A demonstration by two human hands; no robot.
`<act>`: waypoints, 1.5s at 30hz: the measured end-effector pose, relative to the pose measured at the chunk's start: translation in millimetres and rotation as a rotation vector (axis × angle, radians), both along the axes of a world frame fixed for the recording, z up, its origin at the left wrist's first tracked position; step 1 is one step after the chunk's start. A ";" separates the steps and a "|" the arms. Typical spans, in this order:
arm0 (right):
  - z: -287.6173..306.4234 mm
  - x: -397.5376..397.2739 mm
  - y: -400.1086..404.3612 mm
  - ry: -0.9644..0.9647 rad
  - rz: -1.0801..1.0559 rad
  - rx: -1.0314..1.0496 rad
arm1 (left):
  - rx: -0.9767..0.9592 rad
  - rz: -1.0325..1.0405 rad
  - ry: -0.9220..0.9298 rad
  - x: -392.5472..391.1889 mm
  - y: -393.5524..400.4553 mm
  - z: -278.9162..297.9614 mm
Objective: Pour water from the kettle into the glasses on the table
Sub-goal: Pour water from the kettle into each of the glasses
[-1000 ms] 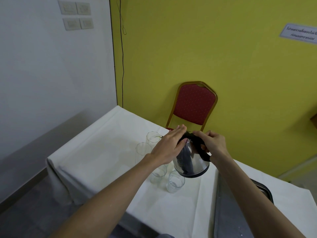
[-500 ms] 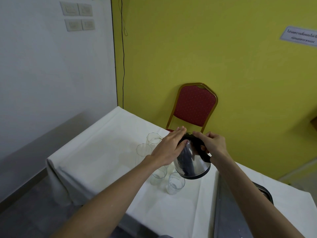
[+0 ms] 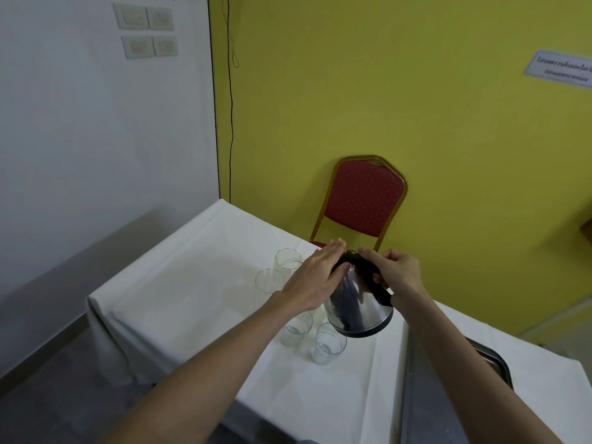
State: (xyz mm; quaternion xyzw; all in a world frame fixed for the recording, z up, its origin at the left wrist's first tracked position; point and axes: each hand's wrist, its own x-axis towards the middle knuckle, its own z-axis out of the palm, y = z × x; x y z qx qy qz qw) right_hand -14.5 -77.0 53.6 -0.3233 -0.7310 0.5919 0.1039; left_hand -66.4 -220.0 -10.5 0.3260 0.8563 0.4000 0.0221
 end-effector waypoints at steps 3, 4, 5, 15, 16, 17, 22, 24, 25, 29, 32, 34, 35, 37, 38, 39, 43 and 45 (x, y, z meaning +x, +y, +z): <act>-2.3 -0.7 -0.3 0.002 0.001 -0.004 | 0.001 0.005 -0.006 -0.5 -0.6 -0.8; -3.1 -0.9 -0.4 0.002 0.001 -0.008 | 0.000 0.005 -0.007 -0.9 -1.0 -1.2; -3.5 -1.0 -0.8 0.001 0.000 -0.013 | -0.002 0.005 -0.007 -1.3 -1.2 -1.8; -4.6 0.2 -4.9 0.008 -0.040 -0.063 | -0.018 -0.005 0.009 -3.9 -1.9 -3.0; -4.7 0.9 -5.0 0.016 -0.048 -0.082 | -0.025 -0.009 0.018 -4.3 -1.5 -2.8; -4.6 1.8 -5.0 0.022 -0.056 -0.099 | -0.031 -0.012 0.027 -4.9 -0.8 -2.8; -5.2 5.6 -3.6 0.041 -0.100 -0.179 | -0.038 -0.028 0.061 -7.6 3.4 -1.5; -5.8 6.9 -2.6 0.047 -0.110 -0.203 | -0.037 -0.036 0.084 -8.5 4.6 -0.6; -6.3 7.6 -2.1 0.049 -0.114 -0.212 | -0.040 -0.040 0.100 -8.5 5.3 0.0; -10.1 11.2 3.0 0.086 -0.131 -0.289 | -0.039 -0.053 0.175 -8.3 10.0 2.4; -15.8 15.3 7.6 0.127 -0.136 -0.364 | -0.032 -0.065 0.260 -7.3 14.6 3.8; -19.8 17.9 10.2 0.141 -0.123 -0.394 | -0.031 -0.066 0.323 -5.9 16.8 4.5; -21.2 19.1 11.0 0.150 -0.111 -0.404 | -0.029 -0.063 0.349 -4.6 17.7 5.0; -22.1 21.2 12.4 0.177 -0.083 -0.427 | -0.017 -0.053 0.387 -1.3 18.1 6.4; -21.4 22.3 12.4 0.187 -0.068 -0.437 | -0.010 -0.046 0.402 0.8 17.7 7.2; -20.5 23.4 12.5 0.189 -0.051 -0.442 | -0.002 -0.038 0.410 2.7 16.9 7.1; -17.4 24.2 13.7 0.172 0.015 -0.398 | 0.036 0.016 0.405 12.2 9.9 3.8; -16.4 22.9 13.4 0.155 0.056 -0.347 | 0.057 0.059 0.377 17.9 5.6 -0.4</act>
